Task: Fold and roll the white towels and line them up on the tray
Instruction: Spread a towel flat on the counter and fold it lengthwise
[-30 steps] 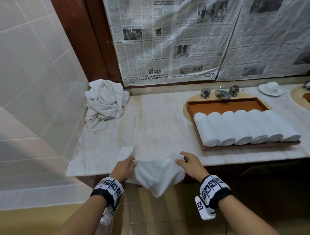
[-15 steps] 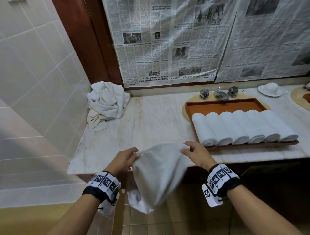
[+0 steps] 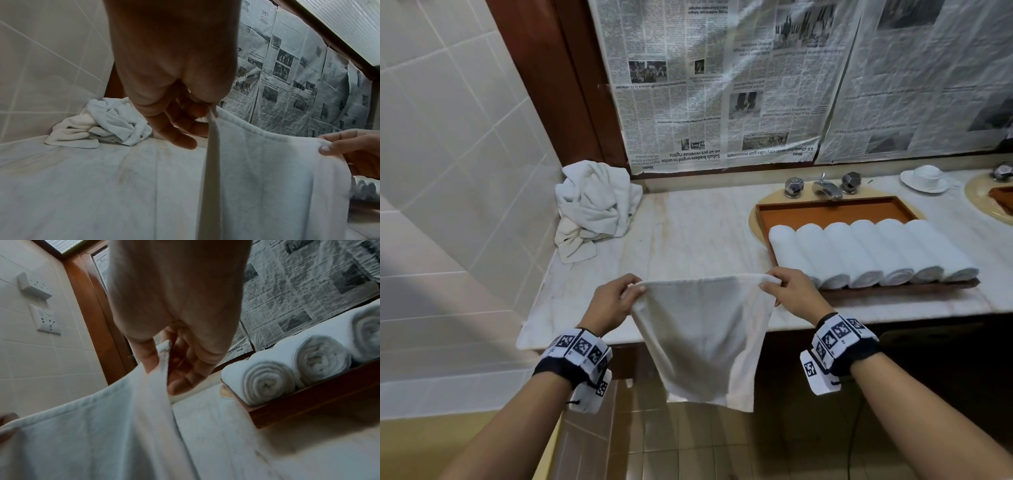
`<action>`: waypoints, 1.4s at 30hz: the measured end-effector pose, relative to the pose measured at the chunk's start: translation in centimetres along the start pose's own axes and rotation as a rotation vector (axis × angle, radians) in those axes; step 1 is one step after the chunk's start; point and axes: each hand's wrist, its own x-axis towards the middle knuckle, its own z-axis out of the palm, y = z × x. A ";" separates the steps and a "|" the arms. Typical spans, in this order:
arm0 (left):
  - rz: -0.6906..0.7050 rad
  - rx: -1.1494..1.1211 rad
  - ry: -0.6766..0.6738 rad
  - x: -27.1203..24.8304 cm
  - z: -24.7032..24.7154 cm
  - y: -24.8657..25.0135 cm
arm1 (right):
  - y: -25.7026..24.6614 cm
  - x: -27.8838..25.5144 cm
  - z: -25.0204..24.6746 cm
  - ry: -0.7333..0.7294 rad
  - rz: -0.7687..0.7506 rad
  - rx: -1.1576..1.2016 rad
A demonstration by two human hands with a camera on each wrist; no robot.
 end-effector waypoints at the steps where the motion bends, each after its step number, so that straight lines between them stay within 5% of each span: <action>1: -0.001 0.004 0.008 0.1 -0.2 0.0 | -0.1 0.1 -0.2 -0.002 0.006 0.005; 13: 0.007 0.101 0.126 1.8 -1.8 0.0 | -1.2 1.0 -1.0 0.001 -0.022 0.038; 21: -0.082 -0.205 0.120 1.8 -2.5 1.3 | -2.0 2.5 -3.0 0.065 -0.089 -0.013; 34: -0.008 -0.050 0.188 4.6 -4.7 1.1 | -2.6 5.4 -4.9 0.047 -0.122 0.014; 42: -0.068 -0.238 0.304 8.0 -4.6 2.0 | -4.3 9.4 -4.6 0.095 -0.119 0.066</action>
